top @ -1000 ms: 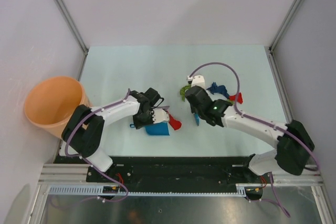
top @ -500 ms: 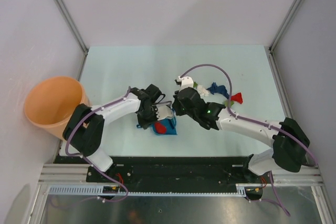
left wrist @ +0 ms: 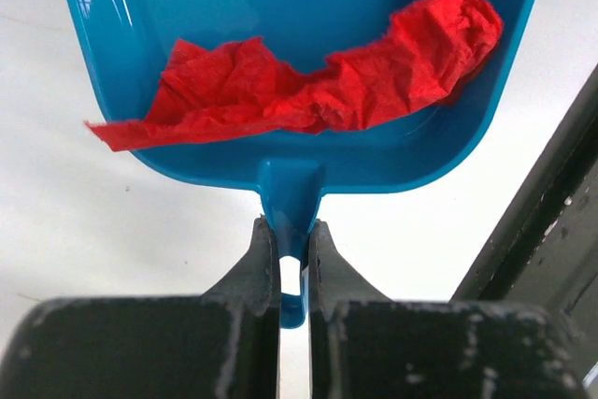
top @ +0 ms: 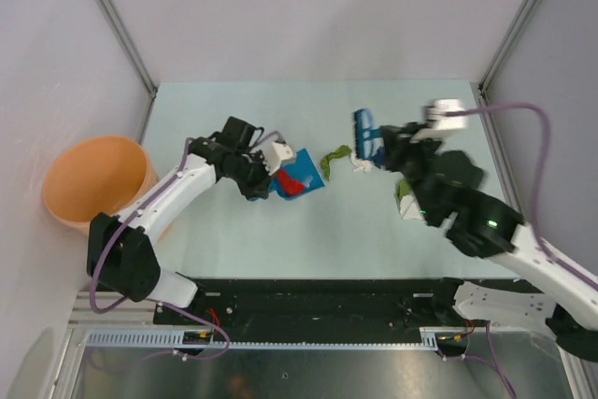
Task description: Sweep away the paper scraps from the table
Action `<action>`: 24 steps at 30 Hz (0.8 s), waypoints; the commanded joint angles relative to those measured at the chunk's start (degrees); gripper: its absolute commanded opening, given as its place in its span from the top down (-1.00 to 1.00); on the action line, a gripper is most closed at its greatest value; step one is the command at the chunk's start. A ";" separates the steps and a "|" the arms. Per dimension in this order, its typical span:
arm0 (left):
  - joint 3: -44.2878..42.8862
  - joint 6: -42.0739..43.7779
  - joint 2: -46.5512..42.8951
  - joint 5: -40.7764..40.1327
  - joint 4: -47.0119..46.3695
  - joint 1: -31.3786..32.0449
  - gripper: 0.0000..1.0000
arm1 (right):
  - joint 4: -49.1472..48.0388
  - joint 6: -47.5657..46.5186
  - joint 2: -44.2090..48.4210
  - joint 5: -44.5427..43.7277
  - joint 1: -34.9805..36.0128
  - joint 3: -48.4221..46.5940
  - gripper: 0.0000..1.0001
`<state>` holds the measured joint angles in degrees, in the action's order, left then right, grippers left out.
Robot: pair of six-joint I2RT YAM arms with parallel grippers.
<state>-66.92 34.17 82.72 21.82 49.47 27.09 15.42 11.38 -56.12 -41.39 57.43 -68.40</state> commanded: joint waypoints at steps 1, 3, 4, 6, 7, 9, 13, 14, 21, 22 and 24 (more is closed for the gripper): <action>-5.50 -5.07 -4.93 8.75 -0.96 -6.94 1.00 | -0.05 -5.57 8.56 -10.73 0.32 -2.17 1.00; -8.04 -7.62 -6.60 10.86 -0.96 -9.94 1.00 | 3.54 -5.23 9.79 -13.54 0.23 -2.17 1.00; -8.84 -8.50 -8.61 12.87 -0.96 -13.00 1.00 | 4.96 -4.62 10.06 -14.24 0.31 -2.17 1.00; -11.12 -11.84 -10.55 15.34 -1.04 -16.61 1.00 | 8.46 -2.68 10.33 -15.21 0.23 -2.09 1.00; -11.65 -12.89 -13.00 18.92 -0.96 -20.90 1.00 | 9.18 -2.07 10.41 -15.39 0.31 -2.17 1.00; -12.62 -15.88 -15.38 22.55 -0.96 -25.66 1.00 | 10.33 -1.27 10.42 -15.22 0.23 -2.09 1.00; -13.59 -20.81 -21.27 29.66 -0.96 -41.71 0.99 | 11.03 -1.44 9.28 -14.78 0.23 -2.17 1.00; -13.85 -22.73 -23.46 32.81 -1.04 -44.73 1.00 | 11.21 -1.71 9.10 -14.34 0.14 -2.17 1.00; -14.56 -33.11 -23.50 60.06 -2.01 -79.70 1.00 | 11.65 -2.50 7.86 -12.23 -0.04 -2.17 1.00; -14.12 -35.99 -22.52 63.66 -1.93 -86.52 1.00 | 11.82 -2.67 7.95 -11.97 -0.04 -2.17 1.00; -12.38 -38.38 -19.89 70.86 -1.84 -94.98 1.00 | 12.09 -2.76 8.22 -11.52 -0.04 -2.17 1.00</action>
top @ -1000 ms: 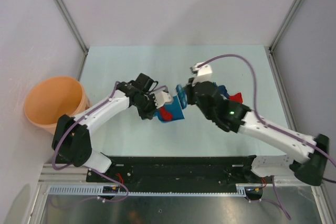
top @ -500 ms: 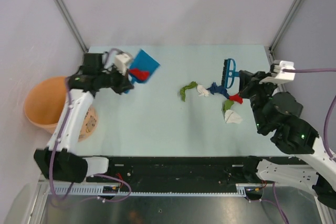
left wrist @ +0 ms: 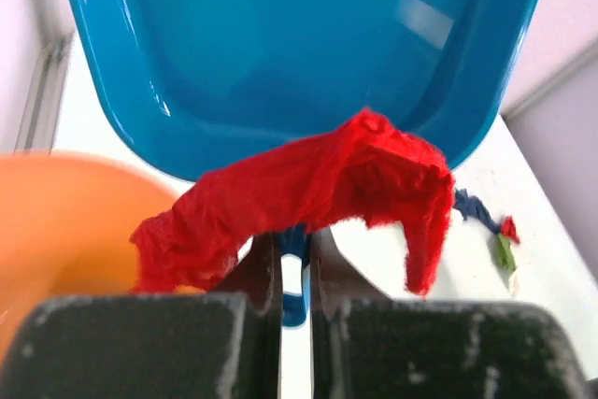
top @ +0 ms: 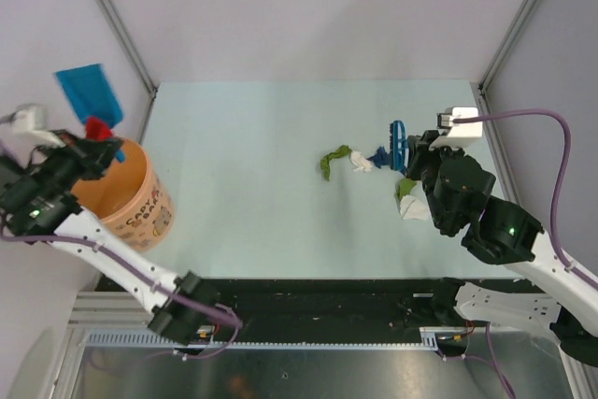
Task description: Sweep away the paper scraps from the table
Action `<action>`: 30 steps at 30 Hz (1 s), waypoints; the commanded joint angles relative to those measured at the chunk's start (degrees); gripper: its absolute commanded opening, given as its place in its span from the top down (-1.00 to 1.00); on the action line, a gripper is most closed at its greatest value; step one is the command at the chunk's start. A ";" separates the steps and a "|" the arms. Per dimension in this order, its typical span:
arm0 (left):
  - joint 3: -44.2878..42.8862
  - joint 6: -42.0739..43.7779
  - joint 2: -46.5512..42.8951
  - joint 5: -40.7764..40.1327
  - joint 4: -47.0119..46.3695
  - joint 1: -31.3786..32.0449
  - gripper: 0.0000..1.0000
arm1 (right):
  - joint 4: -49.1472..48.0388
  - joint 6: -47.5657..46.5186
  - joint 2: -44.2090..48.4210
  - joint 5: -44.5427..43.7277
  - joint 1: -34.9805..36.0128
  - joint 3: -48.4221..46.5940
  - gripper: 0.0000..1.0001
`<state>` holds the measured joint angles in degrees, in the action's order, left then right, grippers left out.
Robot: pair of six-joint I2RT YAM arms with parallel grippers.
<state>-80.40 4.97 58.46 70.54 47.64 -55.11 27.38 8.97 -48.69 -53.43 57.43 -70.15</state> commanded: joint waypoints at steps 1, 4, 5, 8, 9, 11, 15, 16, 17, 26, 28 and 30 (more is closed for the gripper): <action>1.82 -10.50 4.73 23.40 0.00 -15.18 1.00 | 0.22 -0.36 0.87 0.87 -0.12 -0.43 1.00; 4.81 -9.90 3.25 25.52 -0.17 -21.96 1.00 | 0.31 -0.53 1.05 1.13 -0.04 -0.43 1.00; 6.21 -9.89 2.63 25.87 -0.09 -22.84 1.00 | 0.31 -0.71 0.96 1.05 -0.12 -0.43 1.00; 8.32 -10.86 1.48 27.28 0.00 -24.60 1.00 | -0.13 -1.15 0.44 1.40 -0.12 -0.34 1.00; 8.68 -11.30 1.83 27.28 0.09 -24.60 1.00 | -0.39 -1.24 0.35 1.49 -0.12 -0.43 1.00; 8.94 -11.56 4.11 26.23 0.09 -24.60 1.00 | -0.48 -1.50 0.08 2.01 -0.04 -0.43 1.00; 8.95 -11.39 6.93 25.79 0.09 -24.78 1.00 | -0.57 -1.68 -0.53 2.19 -0.21 -0.34 1.00; 8.68 -10.95 6.76 25.35 0.09 -24.69 0.99 | -0.40 -1.68 -0.79 1.93 -0.13 -0.43 1.00; 7.64 -10.17 5.89 24.30 -0.09 -24.61 1.00 | -0.39 -1.59 -1.06 1.93 -0.21 -0.43 1.00; 2.79 1.35 -4.40 -13.02 -0.44 17.89 1.00 | -5.40 -14.50 -10.79 25.45 -9.85 -0.34 1.00; 2.88 3.02 -3.26 -21.04 -0.35 28.28 1.00 | -8.55 -18.87 -13.61 33.19 -12.86 -0.34 1.00; 3.84 5.73 -2.47 -28.39 0.17 36.51 1.00 | -11.36 -22.31 -18.69 36.36 -15.76 -0.43 1.00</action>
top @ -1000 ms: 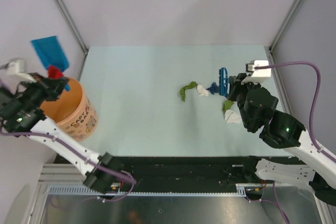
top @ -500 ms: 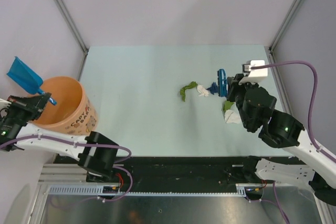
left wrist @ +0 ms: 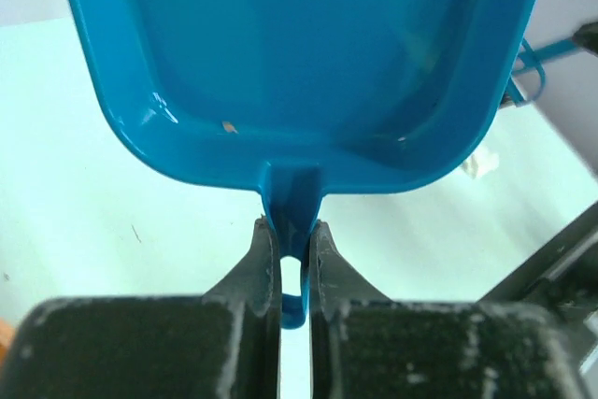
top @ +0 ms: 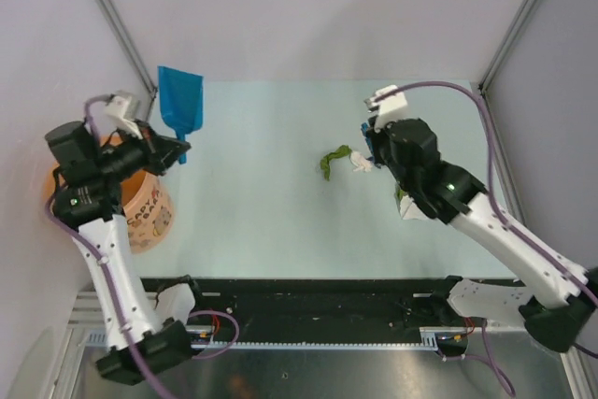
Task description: Sweep away the paper scraps from the table
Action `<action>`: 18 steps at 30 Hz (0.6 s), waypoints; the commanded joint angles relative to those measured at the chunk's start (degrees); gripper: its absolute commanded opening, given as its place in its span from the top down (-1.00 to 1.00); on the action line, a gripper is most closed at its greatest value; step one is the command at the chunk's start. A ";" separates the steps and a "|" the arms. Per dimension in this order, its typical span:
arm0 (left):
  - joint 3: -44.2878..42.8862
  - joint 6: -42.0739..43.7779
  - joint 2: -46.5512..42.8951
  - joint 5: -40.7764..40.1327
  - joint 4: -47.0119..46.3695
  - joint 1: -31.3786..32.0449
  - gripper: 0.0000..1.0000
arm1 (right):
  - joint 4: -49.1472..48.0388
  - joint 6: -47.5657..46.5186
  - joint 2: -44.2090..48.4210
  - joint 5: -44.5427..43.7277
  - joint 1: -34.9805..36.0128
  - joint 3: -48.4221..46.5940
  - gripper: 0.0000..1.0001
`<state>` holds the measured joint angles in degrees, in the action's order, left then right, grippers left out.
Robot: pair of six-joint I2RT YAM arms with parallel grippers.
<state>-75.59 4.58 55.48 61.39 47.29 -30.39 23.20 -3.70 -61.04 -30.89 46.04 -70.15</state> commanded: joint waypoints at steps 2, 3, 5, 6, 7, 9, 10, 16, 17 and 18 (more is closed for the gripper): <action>0.52 8.68 1.64 -25.23 1.49 22.06 1.00 | -12.72 -17.10 -10.40 16.20 -6.30 -0.34 1.00; 1.23 11.74 2.17 -31.44 2.97 25.78 1.00 | -14.83 -20.17 -14.94 18.22 -6.58 -0.43 1.00; 3.43 14.48 4.01 -36.66 4.56 34.73 0.99 | -21.68 -26.95 -19.10 20.60 -7.28 -0.51 1.00; 4.13 15.80 4.89 -38.78 5.53 36.35 1.00 | -25.80 -28.36 -23.82 24.09 -7.54 -0.60 1.00; 4.75 16.07 5.51 -41.23 5.62 37.06 1.00 | -26.88 -29.33 -25.87 26.04 -7.63 -1.12 1.00; 6.42 16.51 6.57 -42.92 5.71 37.07 1.00 | -29.25 -30.92 -32.18 30.34 -8.07 -2.62 1.00; 7.03 16.86 6.74 -45.02 5.54 37.16 0.99 | -29.53 -31.62 -34.39 32.28 -8.07 -3.15 1.00; 9.32 18.88 5.86 -49.51 5.71 37.07 0.99 | -19.96 -40.24 -43.99 39.42 -3.26 -5.26 1.00; 9.76 19.58 5.78 -50.83 5.71 37.07 0.99 | -18.21 -40.15 -43.91 39.68 -2.46 -5.17 1.00; 10.20 19.94 5.86 -51.27 5.71 37.07 0.99 | -15.15 -38.24 -43.56 40.03 -1.49 -5.17 1.00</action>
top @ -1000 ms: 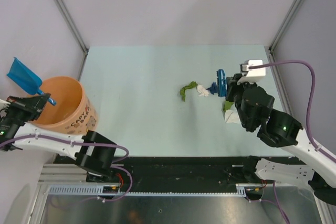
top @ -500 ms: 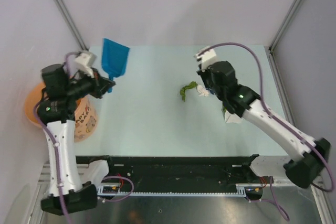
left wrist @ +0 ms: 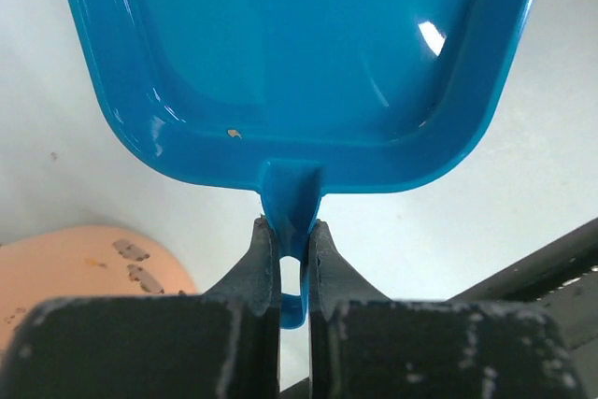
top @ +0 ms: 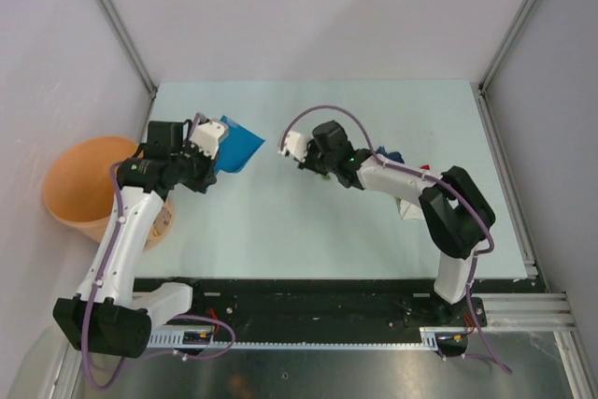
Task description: Sweep away the paper scraps from the table
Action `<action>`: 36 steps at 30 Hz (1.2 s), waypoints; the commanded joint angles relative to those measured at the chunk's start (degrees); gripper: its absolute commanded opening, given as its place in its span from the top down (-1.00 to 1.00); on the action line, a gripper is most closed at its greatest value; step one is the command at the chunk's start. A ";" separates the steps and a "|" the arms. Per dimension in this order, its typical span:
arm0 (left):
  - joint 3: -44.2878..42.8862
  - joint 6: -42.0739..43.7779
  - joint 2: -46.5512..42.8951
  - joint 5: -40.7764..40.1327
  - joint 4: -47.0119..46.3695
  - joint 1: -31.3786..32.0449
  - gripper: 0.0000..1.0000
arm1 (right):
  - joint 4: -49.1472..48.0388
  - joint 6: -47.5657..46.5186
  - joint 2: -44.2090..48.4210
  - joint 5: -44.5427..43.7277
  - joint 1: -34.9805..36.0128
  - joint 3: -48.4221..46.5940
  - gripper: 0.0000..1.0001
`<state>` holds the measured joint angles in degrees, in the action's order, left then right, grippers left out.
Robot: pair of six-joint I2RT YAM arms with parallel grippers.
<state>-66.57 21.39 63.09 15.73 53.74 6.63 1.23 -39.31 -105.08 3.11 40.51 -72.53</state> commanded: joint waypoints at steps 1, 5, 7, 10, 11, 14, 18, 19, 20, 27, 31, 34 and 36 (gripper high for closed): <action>2.13 3.74 -1.74 -5.71 -0.65 0.05 1.00 | 8.33 -0.87 1.01 6.46 5.27 -2.62 1.00; 5.74 8.13 -0.43 -6.84 -0.30 1.44 1.00 | 13.53 3.62 9.33 7.44 10.71 1.68 1.00; 7.75 9.63 0.28 -7.29 0.05 2.41 0.99 | 14.58 6.86 13.04 5.33 12.83 4.23 1.00; 9.25 12.36 2.12 -7.99 0.84 4.52 1.00 | 16.16 14.22 18.93 0.24 14.16 4.50 1.00; 9.43 13.32 2.82 -8.51 1.02 6.18 1.00 | 16.34 15.83 20.25 -2.47 14.24 4.50 1.00; 10.58 14.47 5.02 -11.15 2.25 11.70 1.00 | 16.17 22.05 25.26 -3.64 13.98 4.50 1.00; 12.25 15.35 7.66 -12.65 5.32 19.81 1.00 | 14.32 30.42 28.08 -1.25 10.39 4.50 1.00; 13.21 15.79 8.10 -13.26 5.59 20.60 1.00 | 14.23 30.95 27.39 -3.01 9.94 4.59 1.00; 13.74 16.66 9.06 -13.70 6.03 21.57 1.00 | 14.06 31.40 26.51 -11.03 9.76 4.59 1.00; 17.70 20.36 14.59 -15.29 7.70 25.53 1.00 | 8.70 37.20 17.73 -20.77 4.58 4.59 1.00; 14.99 18.35 19.95 -11.87 7.52 26.41 1.00 | 7.55 39.04 13.50 -22.09 7.02 4.50 1.00; 12.44 16.94 23.73 -9.84 6.91 27.03 1.00 | 10.10 45.69 11.91 -23.85 9.67 4.42 1.00; 11.55 16.50 24.88 -8.18 5.95 27.29 1.00 | 12.12 50.88 12.35 -25.25 12.83 4.42 1.00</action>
<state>-51.07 38.98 85.76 3.16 60.73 32.86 11.86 0.45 -93.17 -18.00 48.56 -67.51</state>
